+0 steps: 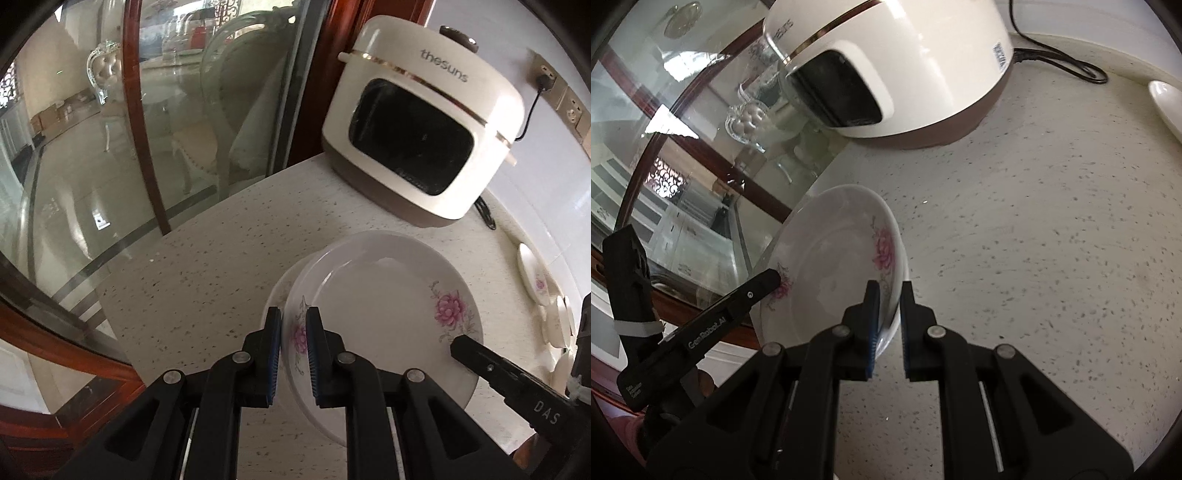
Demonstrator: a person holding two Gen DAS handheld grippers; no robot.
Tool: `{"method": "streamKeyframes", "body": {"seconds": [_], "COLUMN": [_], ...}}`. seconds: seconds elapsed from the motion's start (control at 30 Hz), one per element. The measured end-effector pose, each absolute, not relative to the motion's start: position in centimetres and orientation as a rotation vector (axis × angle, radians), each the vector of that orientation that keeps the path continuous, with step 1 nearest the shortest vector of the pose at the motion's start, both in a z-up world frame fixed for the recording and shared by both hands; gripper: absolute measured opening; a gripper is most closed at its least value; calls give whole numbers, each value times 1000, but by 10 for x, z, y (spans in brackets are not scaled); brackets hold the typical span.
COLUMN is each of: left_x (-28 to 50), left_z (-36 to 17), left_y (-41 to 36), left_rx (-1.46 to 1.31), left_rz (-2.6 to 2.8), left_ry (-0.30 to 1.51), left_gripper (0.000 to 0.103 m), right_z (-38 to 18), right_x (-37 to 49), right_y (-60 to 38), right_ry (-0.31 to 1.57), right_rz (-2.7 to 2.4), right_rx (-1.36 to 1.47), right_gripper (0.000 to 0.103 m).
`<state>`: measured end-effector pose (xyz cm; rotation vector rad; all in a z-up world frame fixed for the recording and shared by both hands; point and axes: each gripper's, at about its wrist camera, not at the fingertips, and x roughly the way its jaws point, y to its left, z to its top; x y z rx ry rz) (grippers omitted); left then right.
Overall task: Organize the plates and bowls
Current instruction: 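Lower the second plate onto the first plate with both grippers, then open both grippers to release the stacked plate, then move both grippers to the rose plate lying by the wall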
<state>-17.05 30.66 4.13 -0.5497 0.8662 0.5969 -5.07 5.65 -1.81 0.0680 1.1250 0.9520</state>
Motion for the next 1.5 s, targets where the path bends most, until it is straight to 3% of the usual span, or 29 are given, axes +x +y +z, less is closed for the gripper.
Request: {"method": "streamKeyframes", "body": {"seconds": [0.37, 0.53, 0.67, 0.77, 0.83, 0.97, 1.13, 1.23, 1.3, 1.37, 1.5], "left_x": [-162, -164, -170, -173, -174, -175, -176, -172, -170, -167, -154], "left_z": [58, 53, 50, 49, 48, 49, 58, 63, 69, 75, 83], "left_y": [278, 287, 295, 295, 294, 295, 286, 275, 267, 259, 230], "left_rx": [-386, -433, -486, -503, -510, -515, -495, -482, -475, -453, -386], "left_rz": [552, 570, 599, 609, 612, 620, 618, 593, 559, 521, 412], "left_ry": [835, 844, 851, 855, 859, 852, 816, 802, 773, 737, 705], "left_gripper": [14, 14, 15, 16, 16, 16, 16, 27, 55, 72, 77], "right_z": [-25, -26, -22, -22, -19, -10, -8, -11, -11, -7, 6], "right_x": [-54, -51, -51, -49, -49, -53, -47, -41, -39, -38, -36], "right_y": [83, 91, 91, 90, 85, 82, 58, 38, 21, 0, -50], "right_ry": [1134, 1134, 1132, 1157, 1159, 1119, 1103, 1112, 1109, 1081, 1015], "right_rz": [993, 1000, 1001, 980, 972, 971, 917, 867, 827, 793, 711], "right_rx": [-6, -16, -39, -49, -34, -57, 2, 51, 80, 95, 115], "right_gripper": [15, 15, 19, 31, 31, 43, 43, 43, 43, 45, 54]}}
